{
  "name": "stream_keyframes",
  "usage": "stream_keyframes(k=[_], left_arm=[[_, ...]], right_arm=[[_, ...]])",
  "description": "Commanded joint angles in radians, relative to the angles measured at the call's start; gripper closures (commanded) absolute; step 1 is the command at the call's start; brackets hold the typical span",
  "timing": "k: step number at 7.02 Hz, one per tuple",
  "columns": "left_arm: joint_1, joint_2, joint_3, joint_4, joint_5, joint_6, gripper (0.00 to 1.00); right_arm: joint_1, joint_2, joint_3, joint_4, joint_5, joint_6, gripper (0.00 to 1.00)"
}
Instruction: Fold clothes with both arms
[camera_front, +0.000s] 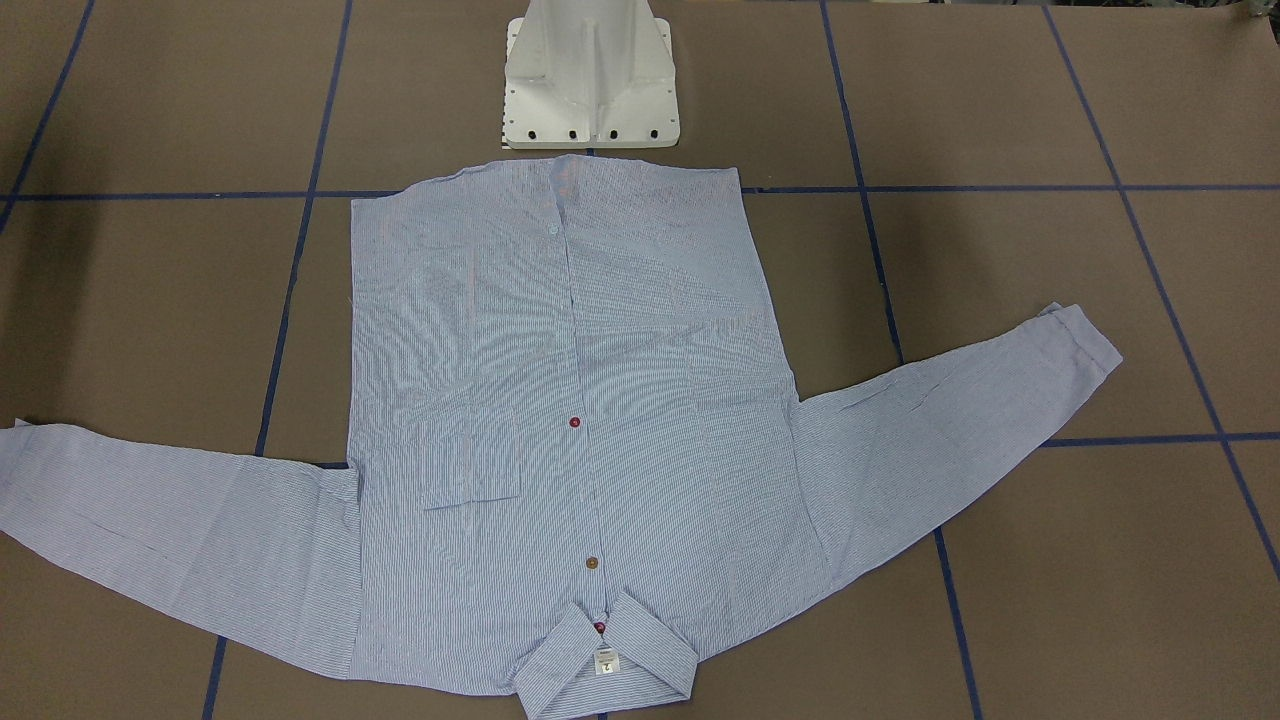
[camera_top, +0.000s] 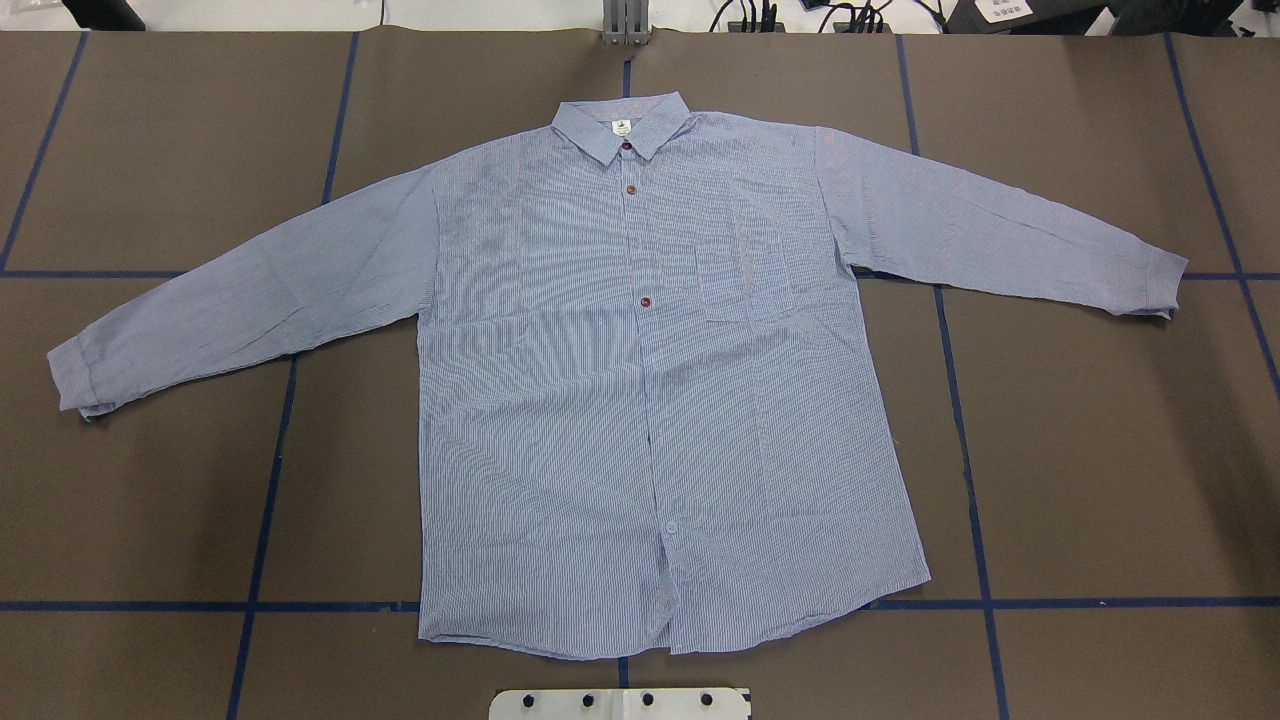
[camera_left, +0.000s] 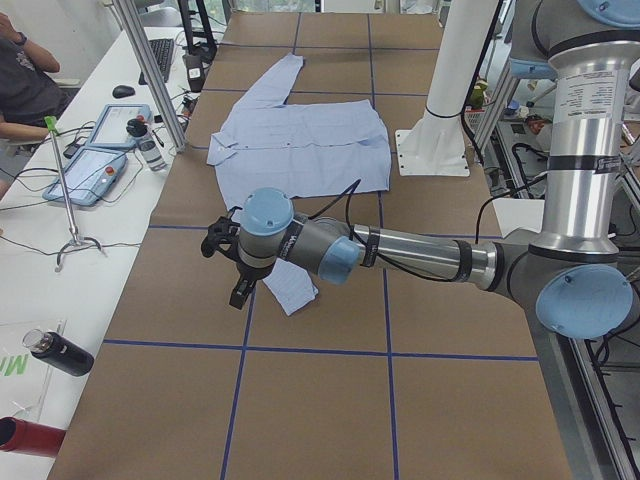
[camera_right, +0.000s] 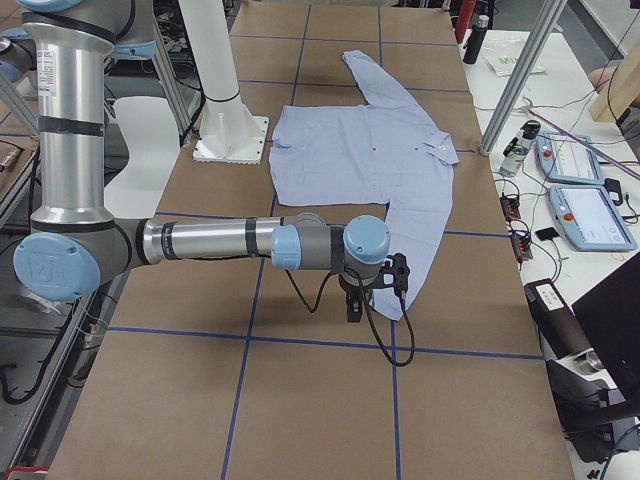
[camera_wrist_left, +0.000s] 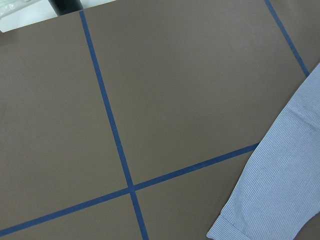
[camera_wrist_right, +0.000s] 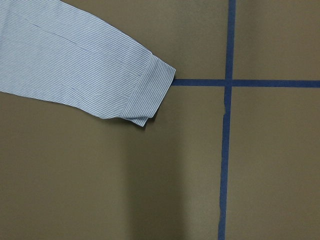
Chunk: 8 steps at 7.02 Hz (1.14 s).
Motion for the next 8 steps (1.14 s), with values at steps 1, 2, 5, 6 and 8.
stream_keyframes(k=[1,2,5,6,8], left_arm=[[0.0,0.002,-0.009,0.001,0.001,0.001,0.01],[0.0,0.013,-0.013,-0.001,0.006,0.001,0.01],[0.0,0.041,-0.011,-0.002,0.035,0.001,0.01],[0.0,0.056,-0.02,-0.01,0.035,0.001,0.01],[0.0,0.071,-0.034,-0.013,0.028,0.001,0.01]], right_arm=[[0.0,-0.003,-0.035,0.053,0.026,0.0,0.0],[-0.002,-0.001,-0.038,0.057,0.026,-0.002,0.0],[-0.005,-0.001,-0.021,0.076,0.025,-0.002,0.0],[-0.017,-0.003,-0.023,0.124,0.023,-0.002,0.0],[-0.061,-0.003,-0.026,0.136,0.022,0.067,0.0]])
